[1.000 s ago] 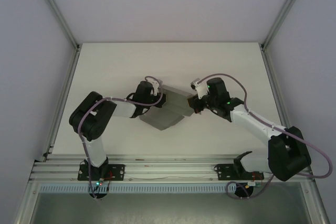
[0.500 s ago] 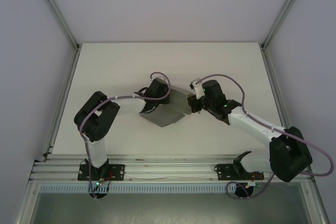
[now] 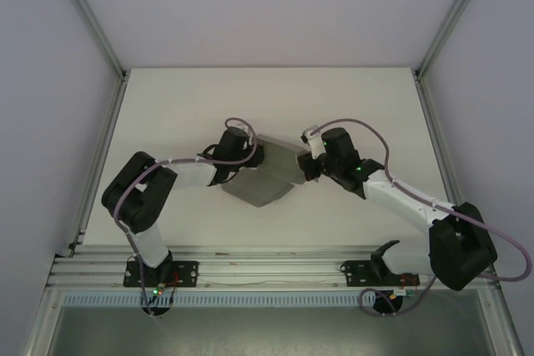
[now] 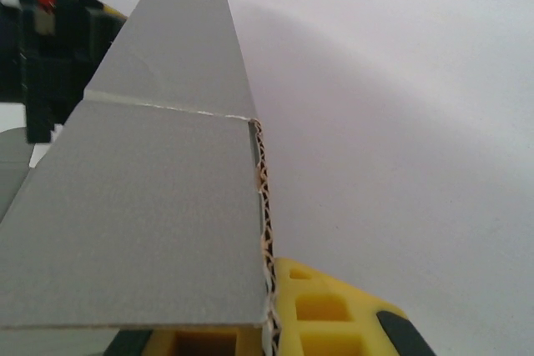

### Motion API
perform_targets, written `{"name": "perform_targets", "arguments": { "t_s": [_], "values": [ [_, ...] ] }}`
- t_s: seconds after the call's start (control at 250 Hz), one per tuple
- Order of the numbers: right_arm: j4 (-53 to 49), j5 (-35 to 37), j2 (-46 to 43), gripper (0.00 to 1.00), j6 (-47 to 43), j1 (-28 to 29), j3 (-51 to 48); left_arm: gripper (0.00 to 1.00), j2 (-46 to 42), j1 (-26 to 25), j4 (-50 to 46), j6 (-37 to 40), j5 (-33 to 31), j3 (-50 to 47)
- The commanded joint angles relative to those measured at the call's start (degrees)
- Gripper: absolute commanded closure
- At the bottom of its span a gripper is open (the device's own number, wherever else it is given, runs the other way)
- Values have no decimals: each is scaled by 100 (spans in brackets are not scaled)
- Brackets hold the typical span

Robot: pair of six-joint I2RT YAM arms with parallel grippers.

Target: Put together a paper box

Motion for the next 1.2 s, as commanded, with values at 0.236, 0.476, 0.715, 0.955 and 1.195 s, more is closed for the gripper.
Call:
{"name": "perform_targets", "arguments": {
  "t_s": [0.236,0.476,0.715,0.955,1.195],
  "values": [
    [-528,64,-40,100,-120,4,22,52,-76,146,431,374,655,41],
    [-593,94,-6,100,-120,0,72,59,274,143,584,418,1029,39],
    [-574,166,-44,100,-101,4,55,87,333,142,438,422,600,111],
    [-537,554,-405,62,231,-7,93,100,12,22,461,509,-205,-50],
    [-157,1630,-1313,0,730,-57,2,100,-331,-60,261,278,-837,-111]
  ]
}}
